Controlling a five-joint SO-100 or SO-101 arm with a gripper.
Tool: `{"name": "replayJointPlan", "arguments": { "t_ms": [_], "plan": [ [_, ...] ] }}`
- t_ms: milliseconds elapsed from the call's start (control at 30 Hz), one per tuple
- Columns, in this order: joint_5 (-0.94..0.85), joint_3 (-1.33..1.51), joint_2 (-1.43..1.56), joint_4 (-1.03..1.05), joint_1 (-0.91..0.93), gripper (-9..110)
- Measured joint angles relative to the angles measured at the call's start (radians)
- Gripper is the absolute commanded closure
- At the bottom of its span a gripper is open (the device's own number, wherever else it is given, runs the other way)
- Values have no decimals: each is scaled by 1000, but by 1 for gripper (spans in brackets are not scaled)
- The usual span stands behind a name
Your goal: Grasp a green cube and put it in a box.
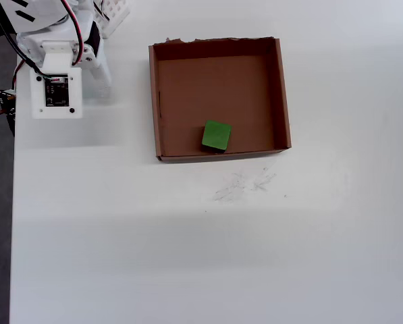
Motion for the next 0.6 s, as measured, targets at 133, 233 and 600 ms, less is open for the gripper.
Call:
{"name": "replayJointPlan", "arguments": {
  "t_ms": [133, 233, 600],
  "plan": [
    [0, 0, 0, 0, 0, 86],
    [9, 0, 0, 0, 0, 85],
    [83, 0, 0, 9, -3, 81]
  ]
}}
